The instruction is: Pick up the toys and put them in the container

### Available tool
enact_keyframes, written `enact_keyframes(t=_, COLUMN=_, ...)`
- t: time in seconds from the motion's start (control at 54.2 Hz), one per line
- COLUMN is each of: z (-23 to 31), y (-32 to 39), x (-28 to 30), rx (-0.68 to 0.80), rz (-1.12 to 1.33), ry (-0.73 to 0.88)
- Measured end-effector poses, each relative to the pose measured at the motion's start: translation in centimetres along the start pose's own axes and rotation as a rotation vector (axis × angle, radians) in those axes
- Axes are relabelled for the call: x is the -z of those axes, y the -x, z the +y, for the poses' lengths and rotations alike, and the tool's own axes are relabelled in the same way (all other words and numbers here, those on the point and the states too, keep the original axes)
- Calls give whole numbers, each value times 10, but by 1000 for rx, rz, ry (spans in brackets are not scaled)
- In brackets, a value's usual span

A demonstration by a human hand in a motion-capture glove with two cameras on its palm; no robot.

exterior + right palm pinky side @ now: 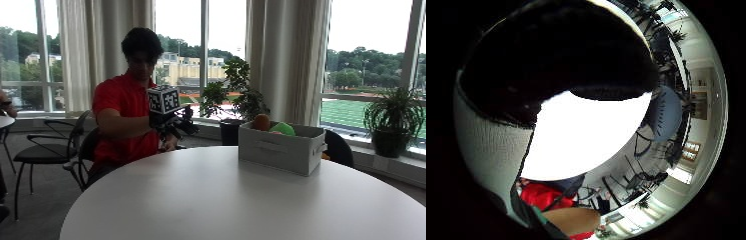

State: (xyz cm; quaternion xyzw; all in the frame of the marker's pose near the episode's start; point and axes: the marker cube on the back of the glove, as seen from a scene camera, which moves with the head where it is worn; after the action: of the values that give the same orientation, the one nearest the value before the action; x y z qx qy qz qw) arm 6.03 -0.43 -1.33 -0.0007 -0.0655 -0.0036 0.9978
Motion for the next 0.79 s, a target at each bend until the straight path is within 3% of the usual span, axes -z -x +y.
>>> enact_keyframes(t=0.793, z=2, y=-2, x=1, rx=-18, rz=-30, ry=13)
